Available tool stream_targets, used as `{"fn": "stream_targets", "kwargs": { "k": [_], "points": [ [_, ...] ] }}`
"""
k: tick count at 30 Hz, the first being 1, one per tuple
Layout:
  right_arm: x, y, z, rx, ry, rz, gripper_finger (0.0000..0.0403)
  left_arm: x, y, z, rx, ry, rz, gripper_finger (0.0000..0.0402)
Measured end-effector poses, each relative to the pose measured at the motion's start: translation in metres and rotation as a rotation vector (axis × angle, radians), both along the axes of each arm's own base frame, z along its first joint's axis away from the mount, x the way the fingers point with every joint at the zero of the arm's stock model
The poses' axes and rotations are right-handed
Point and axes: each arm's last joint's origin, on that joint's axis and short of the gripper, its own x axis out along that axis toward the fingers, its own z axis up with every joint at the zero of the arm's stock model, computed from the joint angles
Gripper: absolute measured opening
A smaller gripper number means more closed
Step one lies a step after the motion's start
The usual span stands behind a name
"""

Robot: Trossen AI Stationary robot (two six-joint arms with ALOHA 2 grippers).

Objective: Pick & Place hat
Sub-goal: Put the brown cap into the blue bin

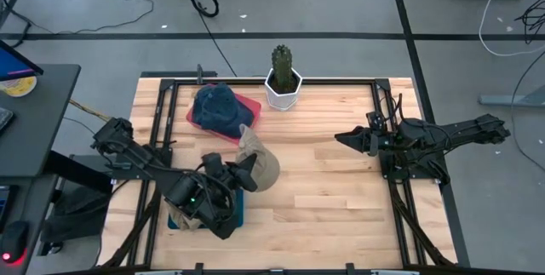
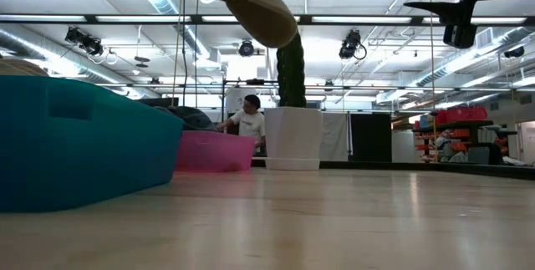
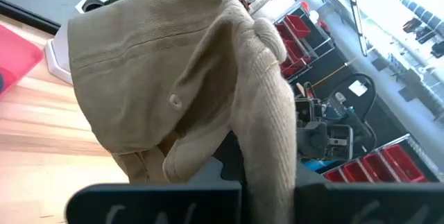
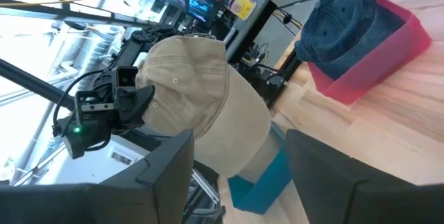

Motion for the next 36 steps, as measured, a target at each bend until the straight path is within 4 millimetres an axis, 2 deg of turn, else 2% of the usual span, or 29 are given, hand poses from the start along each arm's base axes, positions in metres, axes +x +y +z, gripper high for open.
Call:
{"fn": "stream_targets", "kwargs": {
  "k": [10,24,31,36],
  "points": [
    [0.0,0.002,0.002,0.058,-0.018,0.055,0.0231,-0.006,-0.007,0.0,-0.074,-0.078,-0.01,0.0003],
    [0.0,0.002,0.001,0.06,-0.018,0.055,0.0231,-0.028,-0.017,-0.011,-0.044,0.055,-0.081,0.0002],
    [0.0,0.002,0.002,0.15,-0.025,0.054,0.0231,-0.033,-0.016,-0.013,-0.002,0.115,-0.088,0.0002],
    [0.0,0.002,0.006,0.245,-0.072,0.056,0.0231,-0.041,-0.017,-0.017,-0.013,0.225,-0.131,0.0002]
  ]
}}
